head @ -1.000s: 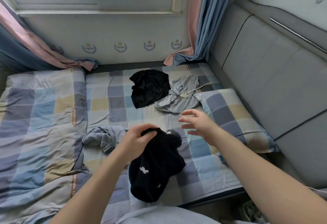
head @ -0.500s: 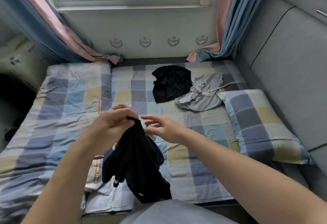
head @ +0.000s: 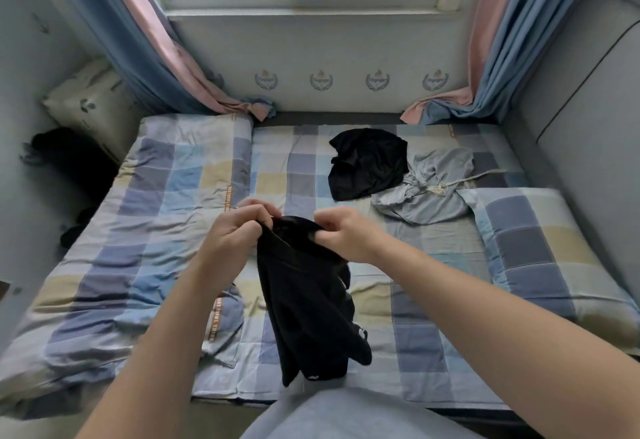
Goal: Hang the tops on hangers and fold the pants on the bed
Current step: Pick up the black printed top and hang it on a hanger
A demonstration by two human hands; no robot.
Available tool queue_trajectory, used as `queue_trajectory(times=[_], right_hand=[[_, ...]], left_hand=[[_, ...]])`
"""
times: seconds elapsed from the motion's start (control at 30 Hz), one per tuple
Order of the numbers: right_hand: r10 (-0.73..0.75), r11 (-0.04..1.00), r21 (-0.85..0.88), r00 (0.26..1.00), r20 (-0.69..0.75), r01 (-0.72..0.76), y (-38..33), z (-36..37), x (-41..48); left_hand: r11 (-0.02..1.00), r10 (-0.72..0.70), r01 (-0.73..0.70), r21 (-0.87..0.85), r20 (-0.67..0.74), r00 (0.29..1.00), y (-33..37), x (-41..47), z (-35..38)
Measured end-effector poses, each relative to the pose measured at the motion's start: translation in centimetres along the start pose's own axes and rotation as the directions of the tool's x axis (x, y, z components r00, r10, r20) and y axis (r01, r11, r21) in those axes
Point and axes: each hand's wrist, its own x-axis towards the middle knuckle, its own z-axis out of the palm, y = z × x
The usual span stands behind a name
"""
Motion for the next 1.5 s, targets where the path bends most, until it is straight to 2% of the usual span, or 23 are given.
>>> queue_trajectory(times=[0.07,0.13,0.17,0.23,0.3,0.37,0.47,0.57,0.63,0.7,0.77,0.83,0.9,0.97,1.03,1.1,1.17,1.23,1.27,1.37,1.43,1.5], right_hand=[[-0.05,0.998,-0.031,0.99,-0.132,0.047,-0.1,-0.7,-0.2],[-0.059,0.998,-0.011,0.974,-0.219,0.058,-0.4,-1.5,-0.5],[-0.039,0.999,0.022,0.966,-0.254,0.046,-0.5,-1.9,-0.6],[0.0,0.992,0.119,0.961,-0.277,0.034,-0.7,-2.7,-1.1],[-0.002,0.978,0.2,0.96,-0.279,0.06,-1.0,-3.4,-1.7],[-0.025,0.973,0.207,0.936,-0.352,0.104,-1.4,-4.4,-2.3],[-0.042,0.984,0.132,0.867,-0.497,0.123,-1.2,-7.0,-3.2],[-0.056,0.996,-0.082,0.843,-0.535,0.014,0.1,-9.3,-4.2],[-0.069,0.97,-0.232,0.839,-0.539,-0.069,1.4,-10.0,-4.9],[-0.046,0.92,-0.349,0.834,-0.55,-0.18,2.9,-10.3,-5.5],[0.055,0.822,-0.447,0.829,-0.556,-0.354,4.7,-10.5,-6.2],[0.213,0.719,-0.472,0.807,-0.55,-0.511,6.4,-10.3,-7.1],[0.321,0.693,-0.421,0.773,-0.546,-0.585,8.0,-9.9,-8.0],[0.375,0.788,-0.241,0.753,-0.541,-0.566,8.8,-9.6,-8.5],[0.412,0.889,0.049,0.751,-0.516,-0.455,8.6,-9.7,-8.8],[0.438,0.898,0.272,0.756,-0.486,-0.345,7.8,-9.7,-9.0],[0.449,0.878,0.386,0.766,-0.461,-0.282,7.0,-9.6,-9.1],[0.416,0.894,0.372,0.777,-0.473,-0.251,6.4,-9.5,-9.1],[0.377,0.918,0.305,0.792,-0.481,-0.252,6.1,-9.4,-9.0],[0.259,0.964,0.043,0.881,-0.397,-0.264,5.0,-8.7,-8.2],[0.219,0.971,-0.013,0.915,-0.338,-0.237,4.3,-7.5,-7.3],[0.18,0.979,-0.035,0.932,-0.316,-0.201,3.9,-6.0,-6.3]], left_hand=[[0.984,0.024,-0.017,0.18,-0.035,0.999,-0.7,0.9,0.7],[0.95,0.023,-0.021,0.312,-0.004,1.0,-1.5,1.3,1.7],[0.929,0.03,-0.024,0.37,-0.01,1.0,-2.0,1.5,2.4],[0.867,0.13,-0.072,0.493,-0.084,0.988,-2.9,1.8,4.0],[0.831,0.215,-0.097,0.548,-0.154,0.965,-3.6,2.2,5.8],[0.86,0.173,-0.043,0.509,-0.21,0.962,-4.0,2.7,7.0],[0.858,0.1,0.023,0.514,-0.211,0.972,-4.2,3.8,7.5],[0.8,0.103,0.025,0.6,-0.179,0.978,-3.7,5.0,7.7],[0.778,0.111,0.014,0.628,-0.16,0.981,-3.1,5.7,8.1],[0.797,0.085,0.021,0.603,-0.147,0.986,-2.5,6.3,8.4],[0.834,0.041,0.039,0.55,-0.132,0.99,-2.3,6.8,8.4],[0.849,0.024,0.033,0.528,-0.1,0.995,-2.1,7.2,8.6],[0.85,0.045,-0.006,0.526,-0.062,0.997,-2.2,7.4,9.1],[0.854,0.078,-0.042,0.518,-0.049,0.996,-2.4,7.6,9.5],[0.868,0.091,-0.044,0.495,-0.072,0.993,-2.8,7.9,9.6],[0.874,0.087,-0.02,0.486,-0.117,0.989,-3.2,8.4,9.3],[0.87,0.059,0.029,0.492,-0.164,0.985,-3.7,8.9,8.7],[0.878,0.021,0.067,0.473,-0.178,0.984,-4.1,9.4,8.1],[0.901,0.013,0.056,0.43,-0.154,0.988,-4.1,9.6,7.9],[0.961,0.03,-0.04,0.272,0.038,0.999,-2.7,9.3,8.5],[0.97,0.068,-0.108,0.216,0.185,0.98,-1.6,9.0,9.5],[0.97,0.092,-0.147,0.195,0.265,0.96,-0.8,8.9,10.0]])
